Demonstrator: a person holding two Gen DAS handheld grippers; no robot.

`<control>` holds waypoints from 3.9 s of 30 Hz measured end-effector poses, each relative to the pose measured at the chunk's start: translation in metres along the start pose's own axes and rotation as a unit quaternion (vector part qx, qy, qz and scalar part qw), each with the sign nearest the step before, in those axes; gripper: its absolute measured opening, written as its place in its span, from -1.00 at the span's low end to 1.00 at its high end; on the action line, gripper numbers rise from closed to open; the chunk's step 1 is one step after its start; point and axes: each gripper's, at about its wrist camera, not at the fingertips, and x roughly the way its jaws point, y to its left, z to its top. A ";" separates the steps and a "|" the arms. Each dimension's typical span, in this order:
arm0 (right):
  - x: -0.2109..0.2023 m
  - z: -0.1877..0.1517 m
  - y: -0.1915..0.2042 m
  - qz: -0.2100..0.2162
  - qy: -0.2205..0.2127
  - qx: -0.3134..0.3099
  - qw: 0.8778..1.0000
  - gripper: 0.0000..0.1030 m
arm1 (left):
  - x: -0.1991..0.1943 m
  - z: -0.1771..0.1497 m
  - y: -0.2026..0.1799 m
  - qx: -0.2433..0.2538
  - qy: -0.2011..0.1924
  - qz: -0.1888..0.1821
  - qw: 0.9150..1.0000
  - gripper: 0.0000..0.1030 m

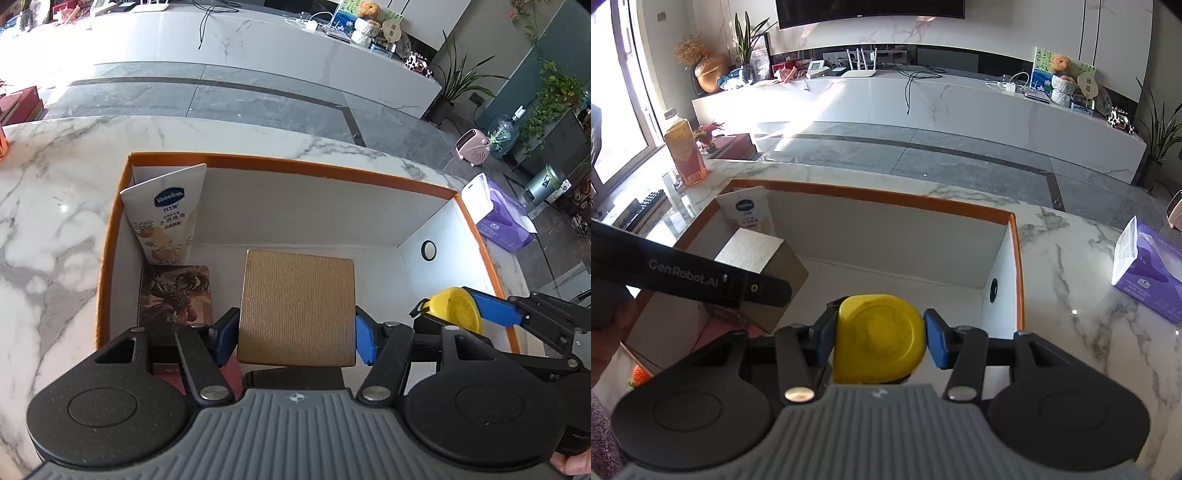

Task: Organize objects
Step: 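Lower the brown cardboard box into the orange box with the left gripper and open it, then lower the yellow tape measure into the orange box with the right gripper and release it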

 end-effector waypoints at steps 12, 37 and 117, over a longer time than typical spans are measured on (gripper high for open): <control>0.032 0.004 -0.011 -0.008 0.032 0.003 0.999 0.01 | 0.037 0.006 -0.005 -0.005 0.042 0.071 0.997 0.41; 0.064 0.023 0.024 -0.025 0.078 -0.079 0.994 0.01 | -0.056 0.015 0.041 -0.048 0.000 0.024 0.999 0.26; 0.142 0.080 0.061 0.030 0.142 0.063 0.987 -0.43 | -0.091 -0.006 0.100 -0.070 -0.075 -0.004 0.995 -0.02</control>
